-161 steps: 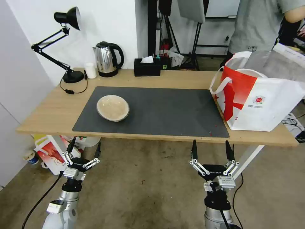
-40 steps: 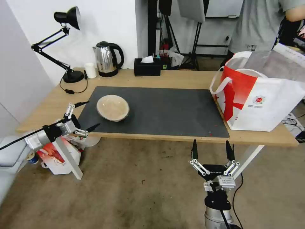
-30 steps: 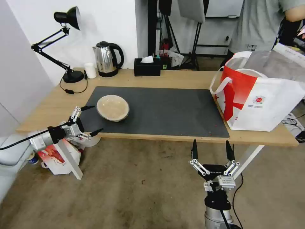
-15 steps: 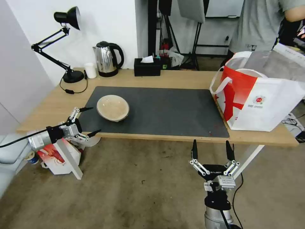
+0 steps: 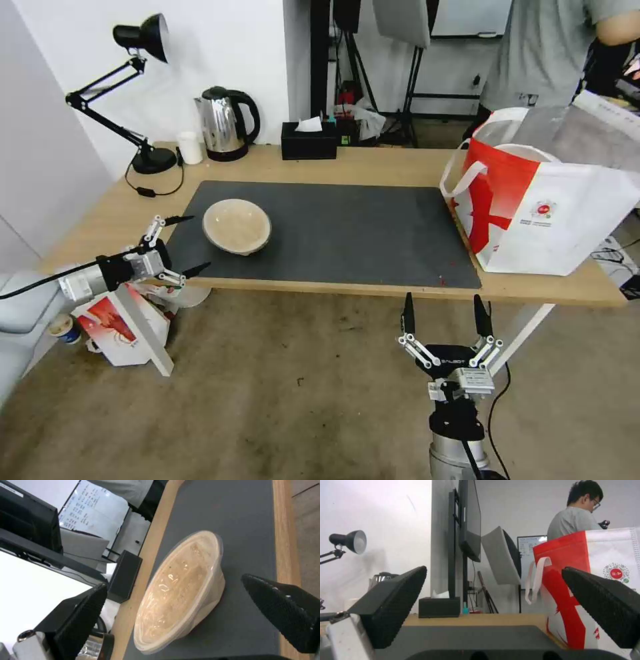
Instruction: Pick up the trash from the table and place it into the takeout bag.
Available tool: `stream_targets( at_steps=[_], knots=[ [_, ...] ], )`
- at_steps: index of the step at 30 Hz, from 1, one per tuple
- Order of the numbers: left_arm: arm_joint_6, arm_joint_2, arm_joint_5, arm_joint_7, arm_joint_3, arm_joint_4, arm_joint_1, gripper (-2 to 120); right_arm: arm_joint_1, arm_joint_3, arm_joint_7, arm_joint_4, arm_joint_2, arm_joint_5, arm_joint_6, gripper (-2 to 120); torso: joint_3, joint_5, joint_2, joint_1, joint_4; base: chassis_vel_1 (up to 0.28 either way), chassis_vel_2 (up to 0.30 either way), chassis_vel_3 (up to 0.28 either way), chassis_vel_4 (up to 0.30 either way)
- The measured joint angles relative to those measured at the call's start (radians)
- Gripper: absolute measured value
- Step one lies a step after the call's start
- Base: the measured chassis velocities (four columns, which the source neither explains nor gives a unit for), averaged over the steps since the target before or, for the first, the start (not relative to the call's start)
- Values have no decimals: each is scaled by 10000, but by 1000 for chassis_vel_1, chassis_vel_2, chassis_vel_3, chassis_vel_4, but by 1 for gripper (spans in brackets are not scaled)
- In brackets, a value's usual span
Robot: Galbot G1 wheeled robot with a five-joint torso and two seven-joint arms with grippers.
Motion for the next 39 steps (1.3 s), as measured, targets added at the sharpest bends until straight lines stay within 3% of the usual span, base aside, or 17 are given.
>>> stream_targets(
  at_steps=[15,39],
  knots=[
    [11,115,144,40,350,370,-415,100,0,0,0,0,0,0,0,100,-1,0,0,1,0,0,0,0,0],
    [-3,60,350,456,1588,1503,-2147,100,-1,0,0,0,0,0,0,100,0,1,0,0,-2,0,0,0,0]
  ],
)
